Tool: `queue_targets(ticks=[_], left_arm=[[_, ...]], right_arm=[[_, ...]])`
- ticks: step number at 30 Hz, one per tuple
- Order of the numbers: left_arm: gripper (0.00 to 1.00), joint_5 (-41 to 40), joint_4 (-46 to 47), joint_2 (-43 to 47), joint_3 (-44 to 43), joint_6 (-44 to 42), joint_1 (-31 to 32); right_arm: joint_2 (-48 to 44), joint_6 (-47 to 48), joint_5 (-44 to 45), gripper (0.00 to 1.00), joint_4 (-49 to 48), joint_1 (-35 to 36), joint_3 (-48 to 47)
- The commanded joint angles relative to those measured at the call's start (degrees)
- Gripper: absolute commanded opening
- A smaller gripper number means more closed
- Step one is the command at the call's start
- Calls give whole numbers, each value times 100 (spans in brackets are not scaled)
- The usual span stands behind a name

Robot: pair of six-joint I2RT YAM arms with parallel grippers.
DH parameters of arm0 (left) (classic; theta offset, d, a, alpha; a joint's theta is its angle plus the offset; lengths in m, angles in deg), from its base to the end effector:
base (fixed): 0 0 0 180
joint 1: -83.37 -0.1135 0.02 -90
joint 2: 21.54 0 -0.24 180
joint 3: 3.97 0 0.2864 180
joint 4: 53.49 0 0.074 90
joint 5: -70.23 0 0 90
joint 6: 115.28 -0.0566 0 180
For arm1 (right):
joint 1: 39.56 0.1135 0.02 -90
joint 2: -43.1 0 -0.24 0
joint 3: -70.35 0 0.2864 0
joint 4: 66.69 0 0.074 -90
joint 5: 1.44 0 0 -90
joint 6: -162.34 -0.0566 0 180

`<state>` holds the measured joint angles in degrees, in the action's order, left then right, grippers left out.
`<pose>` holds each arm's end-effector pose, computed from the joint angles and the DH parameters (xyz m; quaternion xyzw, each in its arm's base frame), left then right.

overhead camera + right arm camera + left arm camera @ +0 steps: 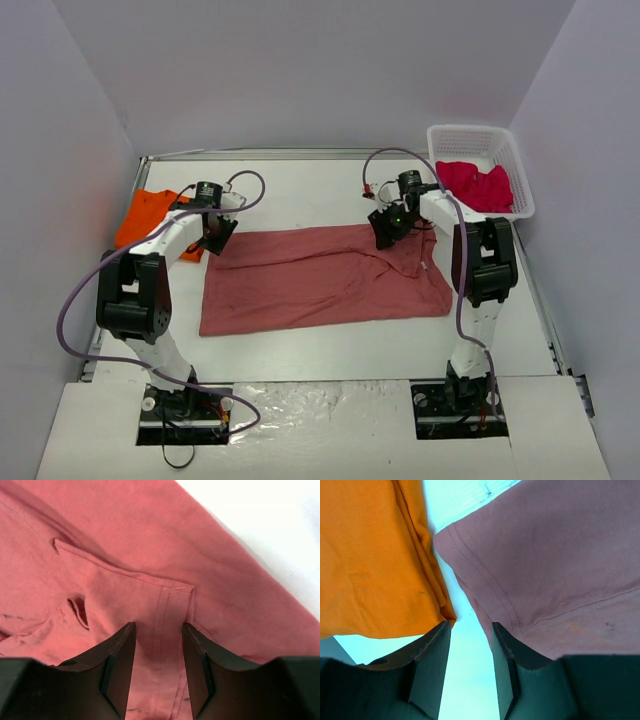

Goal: Fold and stack the t-shirts
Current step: Fold the other side of the tshirt into a rectangle

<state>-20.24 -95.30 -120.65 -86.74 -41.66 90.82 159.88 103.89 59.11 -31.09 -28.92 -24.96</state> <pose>0.3984 -0.0516 0.1590 0.1974 0.9411 0.0253 0.2732 0.4486 0.1126 0.1195 -0.4010 0.8394 0.1900 0.3138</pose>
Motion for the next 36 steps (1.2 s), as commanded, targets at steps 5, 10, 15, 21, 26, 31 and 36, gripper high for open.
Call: queue_targets(ticks=[5, 10, 15, 21, 26, 31, 36], left_arm=[[37, -59, 36, 23, -8, 30, -23], [37, -58, 62, 15, 10, 30, -24], [37, -50, 62, -3, 1, 21, -23], [37, -50, 80, -21, 19, 21, -23], [37, -32, 62, -21, 10, 12, -24], [37, -23, 53, 6, 10, 12, -24], [37, -6, 36, 58, 10, 21, -15]], right_arm=[[65, 62, -8, 38, 172, -70, -274], [188, 62, -17, 38, 163, -105, -282], [302, 62, -25, 30, 163, -105, -283], [320, 62, -8, 6, 180, -123, -265], [101, 71, 18, 7, 181, -123, -203], [-216, 44, 89, 5, 181, -105, -186], [-593, 18, 176, 3, 189, -88, -124]])
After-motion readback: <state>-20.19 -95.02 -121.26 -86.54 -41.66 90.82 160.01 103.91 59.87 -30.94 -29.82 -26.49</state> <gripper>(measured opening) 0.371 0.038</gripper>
